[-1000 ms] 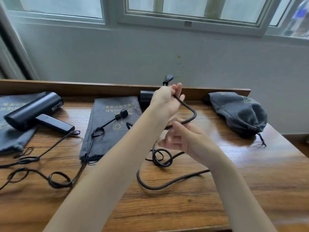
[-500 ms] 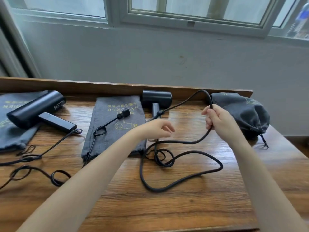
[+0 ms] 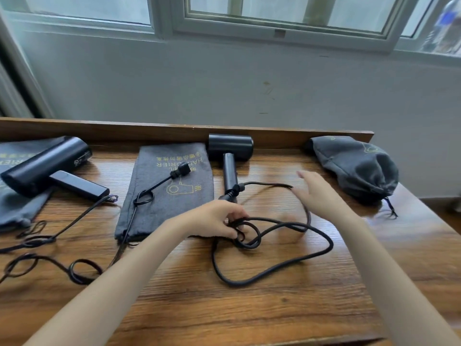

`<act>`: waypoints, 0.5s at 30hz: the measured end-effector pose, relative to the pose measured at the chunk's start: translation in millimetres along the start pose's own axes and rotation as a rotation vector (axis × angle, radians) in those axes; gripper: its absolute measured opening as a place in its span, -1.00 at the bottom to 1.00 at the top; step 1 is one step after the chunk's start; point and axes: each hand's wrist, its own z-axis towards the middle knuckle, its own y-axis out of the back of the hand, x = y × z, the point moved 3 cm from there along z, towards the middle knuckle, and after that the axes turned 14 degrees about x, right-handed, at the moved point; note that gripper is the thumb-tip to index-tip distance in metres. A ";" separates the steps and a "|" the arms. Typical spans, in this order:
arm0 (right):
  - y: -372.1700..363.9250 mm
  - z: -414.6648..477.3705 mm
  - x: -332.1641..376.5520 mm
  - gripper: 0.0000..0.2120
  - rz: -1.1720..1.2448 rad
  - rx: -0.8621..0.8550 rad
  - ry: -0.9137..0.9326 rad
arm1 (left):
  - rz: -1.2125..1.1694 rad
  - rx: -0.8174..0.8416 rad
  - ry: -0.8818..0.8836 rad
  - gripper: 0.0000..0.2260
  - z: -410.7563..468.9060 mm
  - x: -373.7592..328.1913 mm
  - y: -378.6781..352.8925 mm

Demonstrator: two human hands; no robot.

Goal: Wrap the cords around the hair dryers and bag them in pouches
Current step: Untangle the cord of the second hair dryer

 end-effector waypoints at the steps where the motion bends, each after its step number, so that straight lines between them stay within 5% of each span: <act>1: -1.7 -8.4 18.2 -0.56 0.046 0.046 0.118 | 0.007 -0.076 -0.030 -0.66 0.5 -0.9 1.0; 5: -30.3 -38.4 71.7 -0.56 0.042 0.342 0.447 | -0.186 -0.315 -0.133 -0.82 0.5 -9.9 11.0; 8: -35.2 -40.1 74.1 -0.71 0.132 0.212 0.480 | -0.854 -0.328 -0.203 -0.93 -5.0 -22.3 14.8; 11: -17.2 -38.2 66.1 -0.89 0.222 0.109 0.474 | -1.352 -0.352 -0.161 -0.74 3.3 -20.4 13.2; 13: 0.3 -36.5 55.9 -0.68 0.502 0.102 0.366 | -1.056 -0.389 0.051 -0.80 6.4 -12.6 6.5; 15: 15.1 -39.6 46.3 -0.53 0.730 0.084 0.310 | -0.439 -0.279 0.029 -0.95 8.3 -9.4 -9.1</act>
